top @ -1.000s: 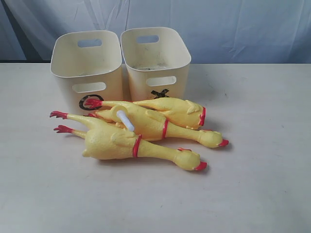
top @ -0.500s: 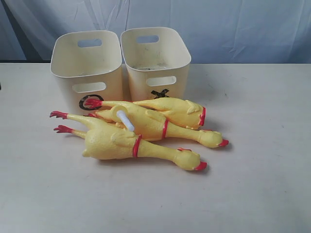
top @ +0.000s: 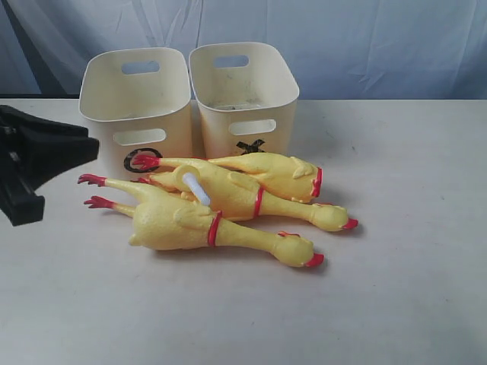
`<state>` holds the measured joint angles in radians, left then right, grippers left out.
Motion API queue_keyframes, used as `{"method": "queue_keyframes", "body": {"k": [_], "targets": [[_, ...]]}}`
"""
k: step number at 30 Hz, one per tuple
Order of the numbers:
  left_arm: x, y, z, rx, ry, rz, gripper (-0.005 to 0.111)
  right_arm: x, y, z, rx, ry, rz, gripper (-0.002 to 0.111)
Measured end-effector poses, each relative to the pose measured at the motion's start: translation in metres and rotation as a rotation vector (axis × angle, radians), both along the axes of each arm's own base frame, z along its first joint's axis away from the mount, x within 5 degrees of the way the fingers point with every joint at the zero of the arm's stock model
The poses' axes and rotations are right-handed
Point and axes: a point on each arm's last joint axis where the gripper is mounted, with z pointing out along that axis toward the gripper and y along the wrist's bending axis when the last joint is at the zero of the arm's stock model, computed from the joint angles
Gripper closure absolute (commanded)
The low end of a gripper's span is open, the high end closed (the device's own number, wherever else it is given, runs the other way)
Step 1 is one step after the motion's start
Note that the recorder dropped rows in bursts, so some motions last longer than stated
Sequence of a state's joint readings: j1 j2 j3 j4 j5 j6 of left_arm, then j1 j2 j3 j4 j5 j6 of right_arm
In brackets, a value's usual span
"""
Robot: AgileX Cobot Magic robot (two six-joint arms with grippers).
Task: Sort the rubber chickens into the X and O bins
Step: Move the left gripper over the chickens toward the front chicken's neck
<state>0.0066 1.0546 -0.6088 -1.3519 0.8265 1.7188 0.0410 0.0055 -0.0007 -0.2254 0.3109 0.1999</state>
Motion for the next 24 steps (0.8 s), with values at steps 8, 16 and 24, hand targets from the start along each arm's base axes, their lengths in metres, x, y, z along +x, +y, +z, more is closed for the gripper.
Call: {"method": "queue_keyframes", "body": {"k": [8,16,24], "targets": [[0.016,-0.038,-0.029,0.133,0.013,-0.140,0.061,0.000,0.000,0.000,0.000,0.000,0.000,0.109],[0.019,-0.087,-0.047,0.332,-0.118,-0.356,0.061,0.000,0.000,0.000,0.000,0.000,0.000,0.109],[0.021,-0.122,-0.075,0.469,-0.156,-0.484,0.061,0.000,0.000,0.000,0.000,0.000,0.000,0.109]]}}
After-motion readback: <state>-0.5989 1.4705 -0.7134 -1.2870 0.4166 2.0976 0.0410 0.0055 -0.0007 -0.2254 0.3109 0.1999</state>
